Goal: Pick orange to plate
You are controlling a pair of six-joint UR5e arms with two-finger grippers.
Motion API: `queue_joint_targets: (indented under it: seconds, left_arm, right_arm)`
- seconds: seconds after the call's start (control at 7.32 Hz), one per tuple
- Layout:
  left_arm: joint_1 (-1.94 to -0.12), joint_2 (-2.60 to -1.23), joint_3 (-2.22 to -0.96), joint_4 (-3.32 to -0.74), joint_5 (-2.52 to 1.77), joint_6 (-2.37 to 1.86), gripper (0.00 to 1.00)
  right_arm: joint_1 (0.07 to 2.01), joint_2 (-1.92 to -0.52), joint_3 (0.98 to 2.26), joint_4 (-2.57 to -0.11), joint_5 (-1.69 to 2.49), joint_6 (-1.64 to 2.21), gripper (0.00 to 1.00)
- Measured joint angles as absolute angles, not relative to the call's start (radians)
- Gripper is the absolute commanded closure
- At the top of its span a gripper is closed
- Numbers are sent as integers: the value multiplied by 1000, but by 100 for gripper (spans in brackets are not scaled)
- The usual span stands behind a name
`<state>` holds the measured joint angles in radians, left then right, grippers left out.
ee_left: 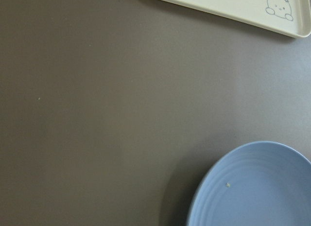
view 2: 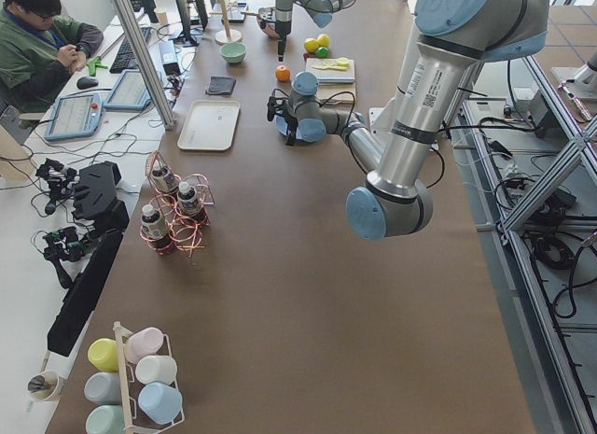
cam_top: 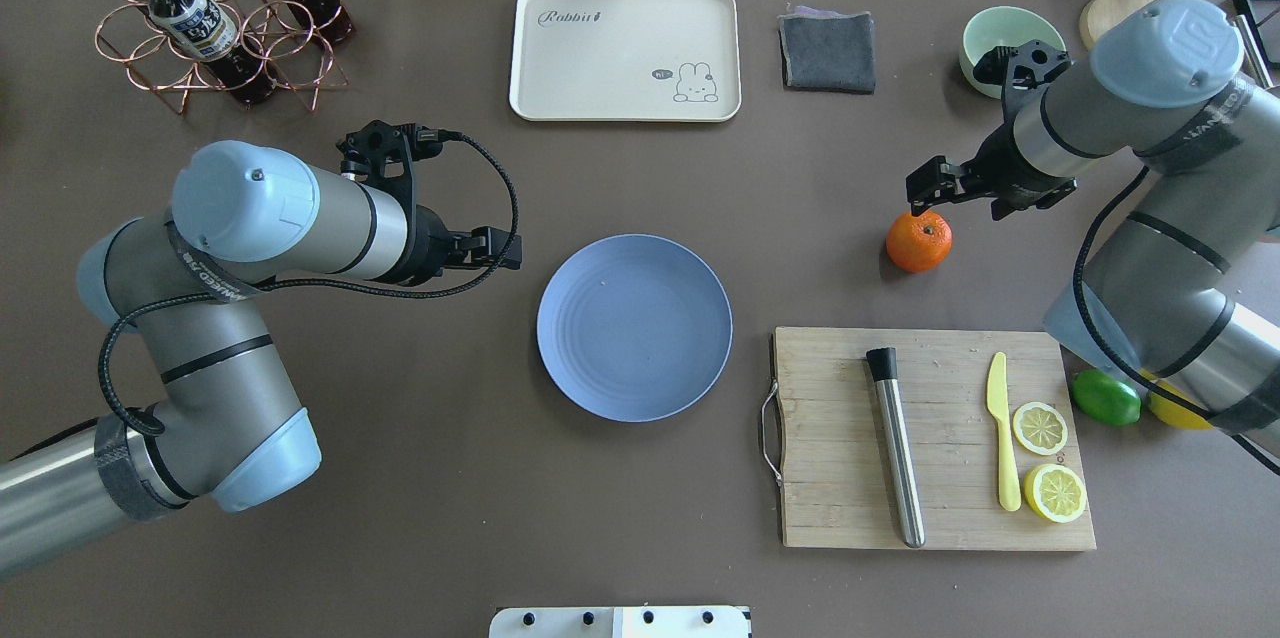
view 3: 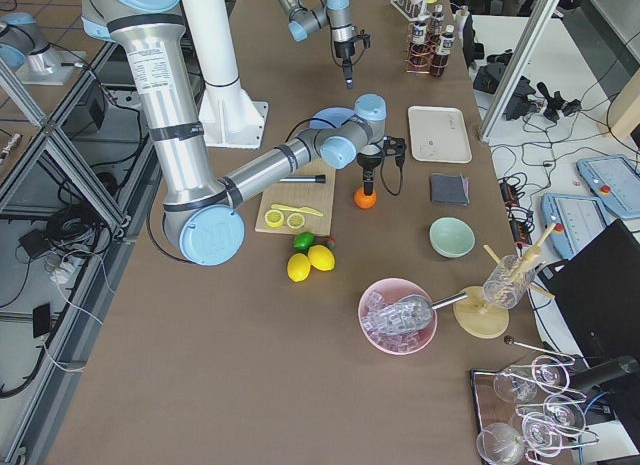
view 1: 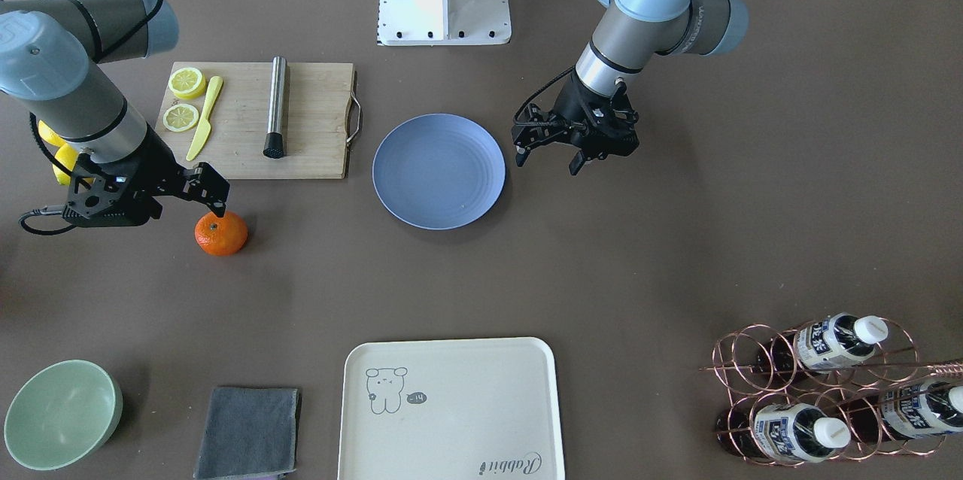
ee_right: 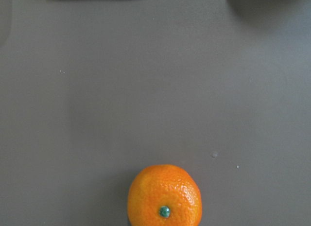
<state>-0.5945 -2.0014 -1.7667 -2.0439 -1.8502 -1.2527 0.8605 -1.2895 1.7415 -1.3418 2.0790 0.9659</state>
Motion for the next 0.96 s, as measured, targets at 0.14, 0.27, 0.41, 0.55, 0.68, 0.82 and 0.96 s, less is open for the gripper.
queue_joint_targets:
  seconds: [0.14, 0.27, 0.41, 0.55, 0.68, 0.82, 0.96]
  left_arm:
    - [-602, -1995, -1771, -2037, -1841, -1211, 2]
    - [-614, -1980, -1780, -2035, -1835, -1156, 2]
    - [-626, -1958, -1797, -2034, -1834, -1116, 2]
    - [-638, -1940, -1819, -2033, -1834, -1095, 2]
    - [-649, -1928, -1834, -2033, -1836, -1088, 2]
    - [-656, -1922, -1842, -2034, -1837, -1086, 2]
    - [-662, -1921, -1844, -2034, -1837, -1084, 2]
  right_arm:
    - [846, -1279, 1719, -1329, 2067, 967, 0]
    - [834, -1275, 1699, -1314, 2059, 967, 0]
    - [824, -1272, 1680, -1307, 2051, 967, 0]
    - [814, -1269, 1662, -1304, 2040, 967, 0]
    - [805, -1262, 1643, -1303, 2034, 966, 0]
    - [797, -1257, 1629, -1303, 2031, 967, 0]
    - [790, -1256, 1621, -1302, 2030, 967, 0]
